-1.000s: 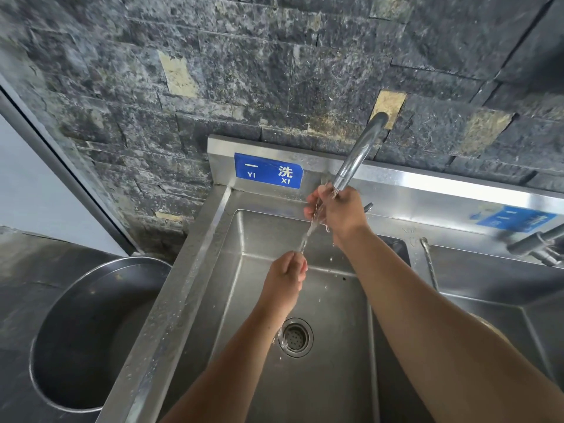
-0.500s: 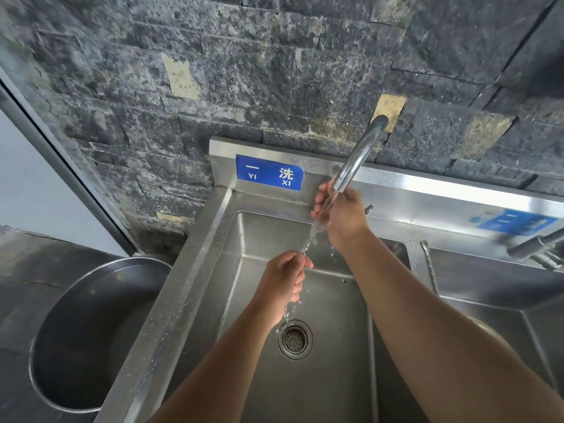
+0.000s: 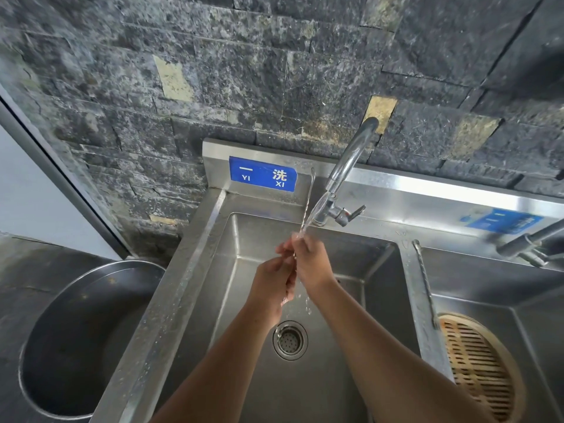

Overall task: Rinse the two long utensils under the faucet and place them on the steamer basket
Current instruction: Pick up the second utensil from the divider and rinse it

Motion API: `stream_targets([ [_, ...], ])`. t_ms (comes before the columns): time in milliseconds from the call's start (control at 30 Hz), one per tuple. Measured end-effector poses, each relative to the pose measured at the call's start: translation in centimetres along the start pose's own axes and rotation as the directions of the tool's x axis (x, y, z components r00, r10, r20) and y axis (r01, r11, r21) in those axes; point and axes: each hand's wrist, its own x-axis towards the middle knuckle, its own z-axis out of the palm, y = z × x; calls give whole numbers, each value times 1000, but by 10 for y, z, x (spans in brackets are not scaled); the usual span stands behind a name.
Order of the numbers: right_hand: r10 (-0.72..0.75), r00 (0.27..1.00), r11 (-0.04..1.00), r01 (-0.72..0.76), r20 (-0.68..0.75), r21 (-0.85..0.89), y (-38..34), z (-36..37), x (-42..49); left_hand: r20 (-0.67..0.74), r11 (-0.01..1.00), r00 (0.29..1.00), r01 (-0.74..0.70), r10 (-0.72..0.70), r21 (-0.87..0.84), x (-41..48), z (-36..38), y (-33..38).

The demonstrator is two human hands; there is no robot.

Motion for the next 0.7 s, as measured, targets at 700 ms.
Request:
stream_targets([
  [700,44,996,982,-29,74,-188,-11,-13,17,-86,985,990,-103,116,142,-24,0,-11],
])
